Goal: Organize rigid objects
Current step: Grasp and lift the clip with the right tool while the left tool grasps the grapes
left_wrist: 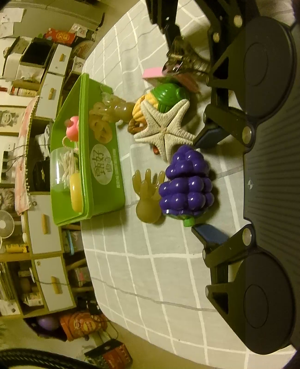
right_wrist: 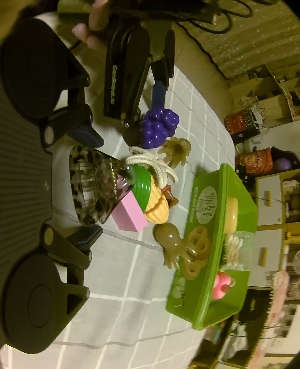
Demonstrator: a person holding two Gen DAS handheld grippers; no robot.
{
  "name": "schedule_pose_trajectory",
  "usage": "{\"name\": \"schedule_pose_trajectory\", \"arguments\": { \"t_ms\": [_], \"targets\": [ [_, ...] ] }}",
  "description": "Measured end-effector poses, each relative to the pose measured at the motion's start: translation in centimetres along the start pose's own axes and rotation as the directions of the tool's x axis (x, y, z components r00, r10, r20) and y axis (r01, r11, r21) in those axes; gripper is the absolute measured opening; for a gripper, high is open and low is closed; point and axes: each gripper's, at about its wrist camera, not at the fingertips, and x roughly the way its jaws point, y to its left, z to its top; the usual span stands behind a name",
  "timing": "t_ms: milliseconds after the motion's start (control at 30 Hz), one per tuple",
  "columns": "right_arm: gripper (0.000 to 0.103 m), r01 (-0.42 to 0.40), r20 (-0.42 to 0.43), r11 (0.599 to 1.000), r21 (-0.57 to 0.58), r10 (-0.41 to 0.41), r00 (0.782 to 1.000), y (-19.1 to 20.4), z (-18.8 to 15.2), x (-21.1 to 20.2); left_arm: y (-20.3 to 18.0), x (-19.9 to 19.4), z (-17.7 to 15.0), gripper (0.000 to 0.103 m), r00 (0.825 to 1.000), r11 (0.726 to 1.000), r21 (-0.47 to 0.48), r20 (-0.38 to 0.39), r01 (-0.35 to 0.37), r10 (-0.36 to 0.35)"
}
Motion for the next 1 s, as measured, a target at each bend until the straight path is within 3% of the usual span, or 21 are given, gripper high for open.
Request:
{"name": "schedule_pose_trajectory", "arguments": {
  "t_ms": [133,467,1000],
  "targets": [
    [0.059,-0.017,-0.019,0.998,0.061,0.019,1.0,-0.1,0.7,-1.3,0.4,0.0,0.2,0.075,1.0,0.999,-0.05,0.006,0.009,-0.009],
    [0.059,-0.014,0.072,0.991,0.135,0.005,0.997,0.2,2.2,-5.3,-0.1,-0.3,0.6,0.069,1.0,0.998,-0.065,0.013,0.012,-0.011],
    [0.059,0.044,0.091,0.976,0.211,-0.064,0.994,-2.8,3.1,-5.9,-0.4,-2.8,1.6,0.069,0.995,0.99,-0.114,0.064,0.078,-0.071]
  ]
}}
